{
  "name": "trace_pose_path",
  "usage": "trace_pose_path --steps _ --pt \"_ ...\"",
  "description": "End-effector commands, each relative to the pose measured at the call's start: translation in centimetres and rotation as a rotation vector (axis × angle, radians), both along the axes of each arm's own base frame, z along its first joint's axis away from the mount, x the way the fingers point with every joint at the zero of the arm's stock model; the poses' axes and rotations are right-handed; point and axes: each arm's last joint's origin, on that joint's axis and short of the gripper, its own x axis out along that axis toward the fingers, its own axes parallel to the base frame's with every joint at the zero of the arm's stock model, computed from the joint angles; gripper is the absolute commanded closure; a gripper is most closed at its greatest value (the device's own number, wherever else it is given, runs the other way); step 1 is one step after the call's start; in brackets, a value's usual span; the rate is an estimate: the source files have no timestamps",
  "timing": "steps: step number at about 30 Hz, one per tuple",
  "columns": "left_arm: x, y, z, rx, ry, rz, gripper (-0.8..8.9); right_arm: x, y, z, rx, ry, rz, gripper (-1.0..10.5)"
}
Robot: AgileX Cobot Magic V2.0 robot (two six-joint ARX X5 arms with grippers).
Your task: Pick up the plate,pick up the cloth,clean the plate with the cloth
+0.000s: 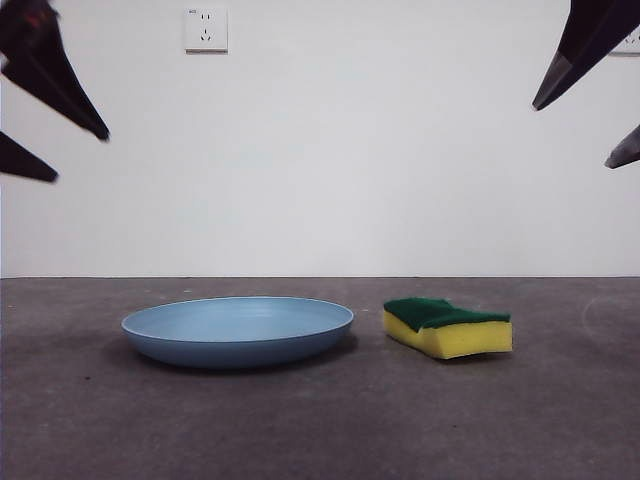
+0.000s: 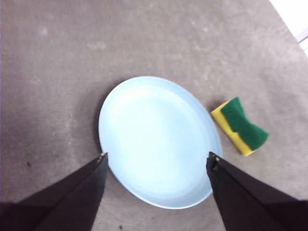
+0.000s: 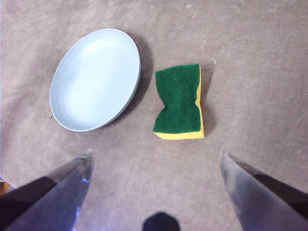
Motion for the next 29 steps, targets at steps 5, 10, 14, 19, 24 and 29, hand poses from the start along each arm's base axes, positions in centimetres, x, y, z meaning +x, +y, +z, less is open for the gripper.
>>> trace_pose_path --steps 5,10,14,19,24,29 --pt "3.0 -1.1 -1.7 0.078 0.105 0.043 4.69 0.0 0.0 0.1 -0.005 -0.009 0.004 5.1" --pt "5.5 -2.3 -2.0 0.142 0.141 0.046 4.69 0.0 0.0 0.1 -0.001 -0.005 0.0 5.1" --pt "7.6 -3.0 -2.7 0.194 0.178 0.043 4.69 0.0 0.0 0.1 -0.002 -0.003 0.0 5.1" --pt "9.9 -3.7 -4.7 0.208 0.264 0.026 4.69 0.0 0.0 0.1 -0.002 -0.002 0.0 5.1" --pt "10.7 -4.4 -7.1 0.221 0.323 0.005 4.71 0.0 0.0 0.1 -0.002 -0.003 0.0 5.1" --pt "11.0 -5.1 -9.0 0.235 0.376 -0.017 4.71 0.0 0.0 0.1 -0.002 -0.002 0.0 5.1"
